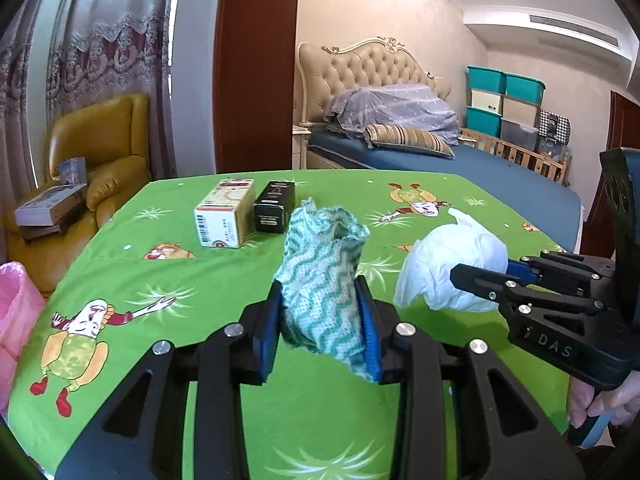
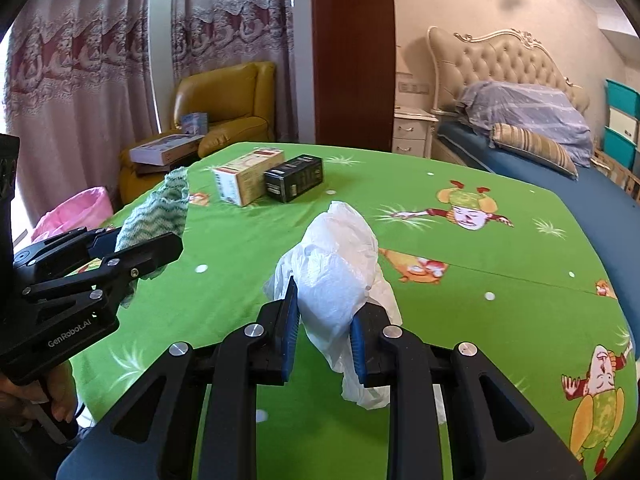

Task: Collect trash
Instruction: 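Lift and carry the striped cloth and tissue over the pink bin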

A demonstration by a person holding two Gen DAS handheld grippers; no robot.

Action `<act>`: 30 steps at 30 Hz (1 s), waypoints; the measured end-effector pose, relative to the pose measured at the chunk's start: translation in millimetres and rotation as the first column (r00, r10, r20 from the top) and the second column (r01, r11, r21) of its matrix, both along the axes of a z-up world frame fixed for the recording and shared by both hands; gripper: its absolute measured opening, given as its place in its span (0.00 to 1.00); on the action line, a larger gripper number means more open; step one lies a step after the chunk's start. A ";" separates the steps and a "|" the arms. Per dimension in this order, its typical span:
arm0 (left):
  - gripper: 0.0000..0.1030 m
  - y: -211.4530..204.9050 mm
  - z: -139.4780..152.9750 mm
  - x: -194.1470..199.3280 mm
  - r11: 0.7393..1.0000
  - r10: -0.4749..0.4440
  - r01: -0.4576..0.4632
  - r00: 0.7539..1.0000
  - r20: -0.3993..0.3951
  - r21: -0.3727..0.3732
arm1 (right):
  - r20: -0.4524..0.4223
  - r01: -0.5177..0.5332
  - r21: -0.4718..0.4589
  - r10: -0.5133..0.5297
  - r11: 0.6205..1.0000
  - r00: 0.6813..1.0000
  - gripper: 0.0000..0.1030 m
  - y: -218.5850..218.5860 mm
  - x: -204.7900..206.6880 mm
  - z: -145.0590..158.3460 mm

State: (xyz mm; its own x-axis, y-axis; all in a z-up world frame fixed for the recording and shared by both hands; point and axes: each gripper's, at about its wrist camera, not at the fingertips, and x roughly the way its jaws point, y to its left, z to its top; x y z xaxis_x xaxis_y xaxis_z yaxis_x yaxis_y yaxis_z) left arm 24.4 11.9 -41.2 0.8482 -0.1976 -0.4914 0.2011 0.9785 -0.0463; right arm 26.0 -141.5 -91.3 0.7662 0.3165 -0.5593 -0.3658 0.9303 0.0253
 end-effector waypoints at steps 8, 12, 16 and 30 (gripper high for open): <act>0.34 10.8 1.7 -9.7 1.000 0.027 -0.027 1.000 0.009 0.001 | 0.012 -0.052 -0.001 0.052 0.999 0.999 0.22 20.1 -4.5 9.7; 0.34 18.7 5.3 -17.1 0.999 0.046 -0.046 0.999 0.026 0.011 | 0.022 -0.098 -0.013 0.098 0.995 0.995 0.22 37.5 -6.5 15.1; 0.34 32.9 10.3 -25.0 0.997 0.076 -0.076 0.996 0.041 0.014 | 0.047 -0.144 -0.014 0.144 0.989 0.988 0.22 55.3 -6.2 25.1; 0.34 112.2 33.9 -54.9 0.975 0.224 -0.223 0.972 0.072 -0.013 | 0.071 -0.319 -0.006 0.319 0.948 0.945 0.22 131.1 5.8 44.1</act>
